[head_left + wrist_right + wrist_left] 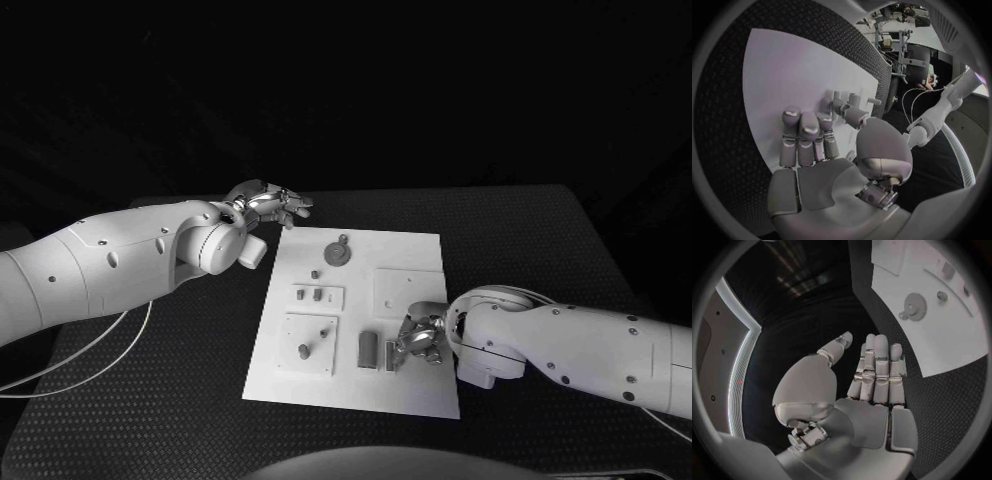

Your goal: Assemble the parts on the task board

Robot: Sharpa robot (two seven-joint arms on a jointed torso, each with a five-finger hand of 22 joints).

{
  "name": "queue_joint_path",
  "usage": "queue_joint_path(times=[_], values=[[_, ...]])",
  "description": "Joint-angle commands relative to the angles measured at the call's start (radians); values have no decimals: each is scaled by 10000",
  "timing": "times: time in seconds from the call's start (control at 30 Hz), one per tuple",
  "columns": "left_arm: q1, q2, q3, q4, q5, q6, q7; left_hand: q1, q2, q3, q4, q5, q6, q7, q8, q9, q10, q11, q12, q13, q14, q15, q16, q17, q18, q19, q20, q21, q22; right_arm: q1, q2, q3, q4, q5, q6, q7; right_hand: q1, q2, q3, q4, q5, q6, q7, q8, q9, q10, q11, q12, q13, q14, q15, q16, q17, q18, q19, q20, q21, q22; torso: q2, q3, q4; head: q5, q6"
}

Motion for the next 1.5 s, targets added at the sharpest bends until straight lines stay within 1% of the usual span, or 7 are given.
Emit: queue_joint_path(times=[0.03,0.4,0.5,0.7,1.1,1.4,1.5], values=[[13,8,6,15,-41,-11,50,-80,-36,-18,30,-34,-94,7,35,-16,-34,31,-1,10,62,7,-53,9,-90,5,-444,-45,59,-38,-22,-19,-6,-166,43,128,-23,81,-1,-51,-58,70,-18,-5,-9,46,-8,9,1,-5,-42,-11,-2,440,-10,73,28,-9,-3,-2,2,-8,8],[13,25,6,-93,12,-60,99,-88,-46,-24,33,-38,-98,9,35,-19,-37,32,-2,10,59,8,-56,11,-92,5,-442,-47,62,168,-811,47,422,627,877,790,-1937,-1921,-1090,1117,-13,-362,100,-237,-151,-199,105,-91,33,-91,-10,-88,-33,440,-58,131,-48,-105,-28,-5,1,-46,252],[12,45,5,-132,47,-126,96,-101,-68,-31,36,-43,-103,12,37,-24,-46,39,-7,8,18,18,-88,3,-96,-10,-437,-62,63,247,-1017,225,423,737,1036,988,-2550,-1275,-2806,304,1337,-732,176,-305,-81,-553,167,-22,166,-370,76,-73,82,440,-443,-5,-126,-63,-46,-8,-1,-164,513],[13,120,5,-339,374,-133,152,-174,-148,-49,63,-59,-94,4,67,-38,-64,69,-7,7,-165,68,-258,-47,-137,-158,-386,-193,48,599,-1310,765,-131,1422,1309,2322,-2598,-1127,-3186,-138,1292,-1363,385,-603,-179,-849,365,-149,117,-630,222,-261,34,440,-703,43,-354,-167,-164,5,-69,-166,1146],[143,584,18,-1397,1099,683,672,-328,-127,94,19,-187,-253,-149,158,-43,-334,136,-54,-105,-990,852,-2847,-973,-175,-1105,346,-1182,-218,962,-77,1580,-4294,4129,217,6346,-1198,149,-3243,-765,1738,-1476,587,-507,-66,-1946,601,-1774,-1151,-1957,521,-2159,-1088,95,-2164,814,-1906,-880,-816,-41,-299,-111,2576],[143,1330,36,-2934,1940,1594,1092,-1146,-223,-772,-171,-605,-1164,-406,-162,-208,-2268,84,-104,-914,-2594,1340,-5032,-1322,-381,-2376,885,-2381,-616,681,1028,2294,-6817,5372,-429,7595,-810,167,-2677,-661,1533,-2318,867,-690,-161,-3094,1801,-7316,-5914,-4851,2641,-7324,-4352,-864,-5849,2028,-5662,-2660,-1074,1,-320,52,3237],[123,1378,40,-3150,1966,1925,1430,-1453,-249,-1110,-279,-650,-1709,-603,-404,-300,-3210,41,-109,-1311,-3441,1509,-5652,-1494,-381,-3202,1287,-3019,-854,484,1285,2625,-7215,5660,-689,7829,-761,126,-2699,-530,1486,-2647,710,-695,-214,-3054,1788,-8766,-7254,-5280,2748,-8390,-5268,-873,-6091,2236,-6362,-3120,-1117,13,-360,93,3232]])
